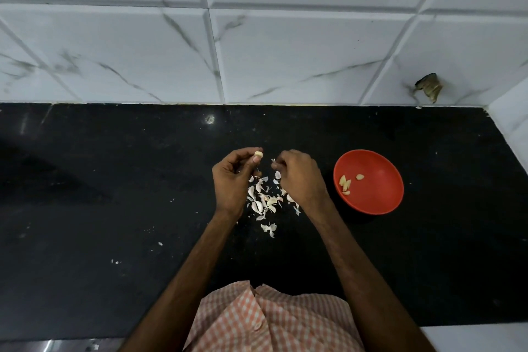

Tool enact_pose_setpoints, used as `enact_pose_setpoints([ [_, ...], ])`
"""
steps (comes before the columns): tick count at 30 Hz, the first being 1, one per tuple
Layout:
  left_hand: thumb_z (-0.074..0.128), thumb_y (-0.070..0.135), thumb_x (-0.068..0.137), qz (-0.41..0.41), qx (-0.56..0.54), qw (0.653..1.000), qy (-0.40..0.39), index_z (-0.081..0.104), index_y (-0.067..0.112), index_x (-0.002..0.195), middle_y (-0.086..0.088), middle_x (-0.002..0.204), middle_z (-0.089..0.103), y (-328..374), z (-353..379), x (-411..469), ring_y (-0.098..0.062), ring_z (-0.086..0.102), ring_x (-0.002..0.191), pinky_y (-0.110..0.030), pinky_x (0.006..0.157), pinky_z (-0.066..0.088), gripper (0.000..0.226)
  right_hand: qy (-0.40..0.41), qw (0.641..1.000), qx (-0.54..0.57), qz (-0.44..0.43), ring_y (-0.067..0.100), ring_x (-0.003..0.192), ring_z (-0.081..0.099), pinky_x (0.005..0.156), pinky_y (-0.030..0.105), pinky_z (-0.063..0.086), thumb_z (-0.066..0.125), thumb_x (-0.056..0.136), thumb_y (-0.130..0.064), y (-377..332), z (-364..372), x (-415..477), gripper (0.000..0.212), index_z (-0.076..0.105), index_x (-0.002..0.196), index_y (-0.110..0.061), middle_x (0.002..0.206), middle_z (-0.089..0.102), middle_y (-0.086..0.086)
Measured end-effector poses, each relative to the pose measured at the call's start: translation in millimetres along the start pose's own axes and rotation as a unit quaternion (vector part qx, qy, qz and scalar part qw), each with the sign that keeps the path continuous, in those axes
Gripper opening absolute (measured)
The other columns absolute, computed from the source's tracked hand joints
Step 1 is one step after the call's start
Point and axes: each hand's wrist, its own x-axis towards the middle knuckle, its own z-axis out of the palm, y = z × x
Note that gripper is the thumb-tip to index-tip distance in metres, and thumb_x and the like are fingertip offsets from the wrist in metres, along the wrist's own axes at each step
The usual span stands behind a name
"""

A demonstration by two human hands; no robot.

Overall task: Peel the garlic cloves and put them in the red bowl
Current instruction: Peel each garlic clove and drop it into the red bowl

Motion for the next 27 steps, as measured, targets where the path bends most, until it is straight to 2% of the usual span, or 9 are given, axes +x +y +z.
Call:
enact_pose_setpoints([
  [1, 0.069, -0.002, 0.09, 0.001, 0.004, 1.0, 0.001, 0.075, 0.009, 0.1, -0.009, 0.104, 0.075, 0.0, -0.1, -0.2, -0.02, 0.07, 0.091, -0.027, 0.069, 0.057, 0.016, 0.015, 1.0, 0.019, -0.008, 0.017, 0.086, 0.06, 0.076, 0.031, 0.049, 0.065, 0.095, -0.009, 0.5, -0.8, -0.7, 0.002, 0.065, 0.097, -0.009, 0.101, 0.06, 0.005],
  [3, 0.069, 0.0, 0.091, 0.004, 0.009, 1.0, 0.0, 0.075, 0.009, 0.101, -0.008, 0.104, 0.075, -0.7, -0.7, -0.1, -0.019, 0.07, 0.092, -0.028, 0.071, 0.058, 0.015, 0.025, 0.999, 0.042, -0.019, 0.016, 0.091, 0.061, 0.08, 0.031, 0.054, 0.067, 0.088, 0.004, 1.3, -0.9, -1.5, 0.017, 0.066, 0.097, -0.01, 0.105, 0.058, 0.003],
  [5, 0.069, 0.001, 0.091, 0.002, 0.013, 1.0, 0.0, 0.075, 0.01, 0.101, -0.008, 0.104, 0.075, -1.2, -1.2, 0.4, -0.019, 0.07, 0.091, -0.03, 0.073, 0.058, 0.015, 0.009, 0.999, 0.04, -0.033, 0.017, 0.1, 0.063, 0.088, 0.03, 0.054, 0.065, 0.091, 0.004, -0.2, -1.8, -0.1, 0.023, 0.071, 0.108, -0.01, 0.112, 0.062, 0.004],
  [7, 0.069, 0.001, 0.091, 0.0, 0.016, 1.0, 0.001, 0.075, 0.011, 0.101, -0.008, 0.103, 0.076, -1.8, -1.2, 0.3, -0.019, 0.07, 0.09, -0.031, 0.074, 0.059, 0.015, -0.003, 0.999, 0.032, -0.044, 0.02, 0.106, 0.065, 0.094, 0.034, 0.053, 0.061, 0.097, -0.003, -1.6, -1.0, 2.1, 0.027, 0.069, 0.121, -0.009, 0.117, 0.067, 0.007],
  [10, 0.071, 0.001, 0.09, 0.001, 0.027, 1.0, 0.001, 0.075, 0.008, 0.102, -0.007, 0.1, 0.076, -3.0, -1.3, 0.5, -0.018, 0.07, 0.086, -0.031, 0.074, 0.058, 0.014, 0.048, 0.994, 0.081, -0.062, 0.016, 0.092, 0.065, 0.083, 0.038, 0.056, 0.065, 0.096, -0.01, -5.0, -3.2, 1.8, 0.014, 0.072, 0.109, -0.009, 0.102, 0.069, 0.004],
  [12, 0.072, 0.0, 0.089, 0.005, 0.033, 0.999, 0.001, 0.074, 0.006, 0.101, -0.007, 0.098, 0.076, -2.8, -1.7, 0.9, -0.018, 0.07, 0.083, -0.03, 0.074, 0.058, 0.014, 0.082, 0.98, 0.161, -0.079, 0.011, 0.085, 0.063, 0.078, 0.032, 0.056, 0.071, 0.092, -0.01, -7.7, -6.7, 1.2, 0.008, 0.071, 0.099, -0.007, 0.095, 0.067, 0.001],
  [15, 0.072, -0.002, 0.088, 0.022, 0.058, 0.998, -0.009, 0.074, 0.005, 0.1, -0.008, 0.097, 0.076, -2.6, -4.1, 1.7, -0.021, 0.072, 0.087, -0.027, 0.074, 0.058, 0.014, 0.06, 0.964, 0.236, -0.104, 0.01, 0.087, 0.063, 0.079, 0.023, 0.054, 0.076, 0.088, -0.009, -10.3, -11.3, 2.2, 0.013, 0.069, 0.097, -0.005, 0.095, 0.065, 0.002],
  [21, 0.075, 0.0, 0.086, 0.08, 0.142, 0.985, -0.047, 0.077, 0.006, 0.096, -0.004, 0.094, 0.074, -2.2, -11.7, 5.4, -0.023, 0.073, 0.089, -0.032, 0.077, 0.059, 0.011, 0.031, 0.969, 0.205, -0.136, 0.008, 0.086, 0.061, 0.076, 0.019, 0.052, 0.074, 0.087, -0.006, -3.7, -10.2, 2.2, 0.014, 0.065, 0.096, -0.009, 0.094, 0.061, -0.001],
  [27, 0.076, -0.003, 0.084, 0.133, 0.234, 0.959, -0.095, 0.076, 0.018, 0.092, 0.003, 0.091, 0.071, -0.7, -14.2, 8.2, -0.015, 0.071, 0.084, -0.029, 0.075, 0.06, 0.023, -0.006, 0.981, 0.132, -0.144, 0.011, 0.085, 0.062, 0.076, 0.04, 0.056, 0.073, 0.085, -0.003, 1.2, -14.6, 1.6, 0.02, 0.061, 0.092, -0.017, 0.092, 0.063, -0.007],
])
